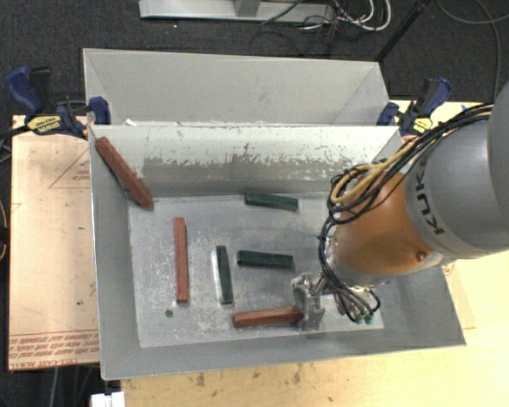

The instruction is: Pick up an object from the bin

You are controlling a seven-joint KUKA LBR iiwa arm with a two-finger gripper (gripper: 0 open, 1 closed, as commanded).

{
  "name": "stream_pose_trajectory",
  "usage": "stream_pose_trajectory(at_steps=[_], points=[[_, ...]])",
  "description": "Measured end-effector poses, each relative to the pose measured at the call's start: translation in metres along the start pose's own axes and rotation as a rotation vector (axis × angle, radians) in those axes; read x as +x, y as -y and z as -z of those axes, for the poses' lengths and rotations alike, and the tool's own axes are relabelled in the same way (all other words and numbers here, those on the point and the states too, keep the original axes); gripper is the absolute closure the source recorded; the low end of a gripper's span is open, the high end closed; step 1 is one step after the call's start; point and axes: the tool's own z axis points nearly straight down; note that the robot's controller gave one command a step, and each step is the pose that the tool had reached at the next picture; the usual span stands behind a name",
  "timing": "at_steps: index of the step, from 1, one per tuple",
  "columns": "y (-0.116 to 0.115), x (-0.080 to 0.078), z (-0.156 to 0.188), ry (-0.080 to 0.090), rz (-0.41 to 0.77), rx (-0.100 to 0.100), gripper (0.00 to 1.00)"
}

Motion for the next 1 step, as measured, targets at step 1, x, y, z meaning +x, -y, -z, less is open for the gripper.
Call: stream_pose_trajectory(at_steps=[1], points=[[0.0000,0.0000,0.0000,0.000,0.000,0.000,1.00]])
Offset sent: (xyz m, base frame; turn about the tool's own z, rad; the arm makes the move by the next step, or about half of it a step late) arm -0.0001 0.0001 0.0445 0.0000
